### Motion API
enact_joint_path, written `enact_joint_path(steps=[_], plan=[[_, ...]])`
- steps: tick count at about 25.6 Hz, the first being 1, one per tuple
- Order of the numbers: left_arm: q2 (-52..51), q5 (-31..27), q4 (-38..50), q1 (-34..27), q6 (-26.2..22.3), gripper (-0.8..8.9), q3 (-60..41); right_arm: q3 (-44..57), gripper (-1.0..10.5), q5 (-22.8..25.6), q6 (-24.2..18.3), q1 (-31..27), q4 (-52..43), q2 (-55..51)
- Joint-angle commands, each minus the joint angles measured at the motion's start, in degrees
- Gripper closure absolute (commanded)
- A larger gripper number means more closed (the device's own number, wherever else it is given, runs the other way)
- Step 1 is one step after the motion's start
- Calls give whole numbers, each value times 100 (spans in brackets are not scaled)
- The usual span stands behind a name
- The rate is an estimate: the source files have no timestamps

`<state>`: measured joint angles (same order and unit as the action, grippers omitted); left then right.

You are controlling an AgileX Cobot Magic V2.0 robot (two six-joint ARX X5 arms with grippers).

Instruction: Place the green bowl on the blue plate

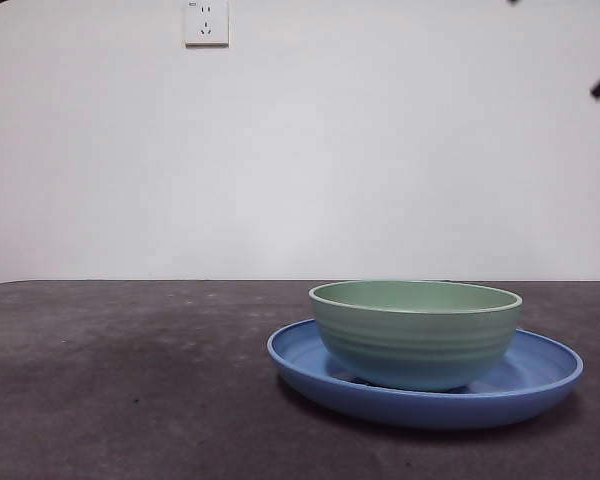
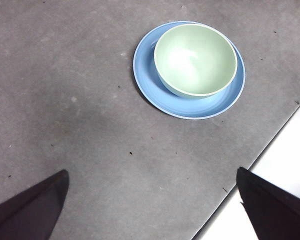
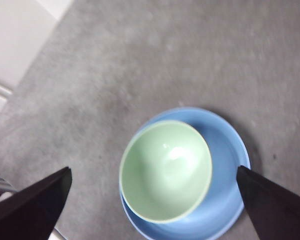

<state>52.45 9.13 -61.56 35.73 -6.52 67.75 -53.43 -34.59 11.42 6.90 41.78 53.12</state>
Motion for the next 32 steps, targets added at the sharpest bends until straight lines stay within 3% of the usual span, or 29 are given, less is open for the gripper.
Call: enact_joint_path(steps=[1, 5, 11, 14, 18, 32], plan=[[33, 20, 37, 20, -46, 148, 79, -87, 438, 9, -72, -146, 2, 424], [33, 20, 61, 20, -48, 148, 79, -87, 443, -79, -192, -442, -46, 1255], [33, 20, 79, 20, -48, 148, 81, -87, 518, -761, -413, -684, -409, 2511], [33, 17, 81, 20, -48, 148, 81, -87, 590, -804, -503, -704, -573, 3003], [33, 17, 85, 20, -50, 148, 81, -87, 591, -804, -688, -704, -717, 3735], [33, 17, 162, 20, -48, 148, 81, -87, 687, -1043, -1080, -363, -1082, 4605]])
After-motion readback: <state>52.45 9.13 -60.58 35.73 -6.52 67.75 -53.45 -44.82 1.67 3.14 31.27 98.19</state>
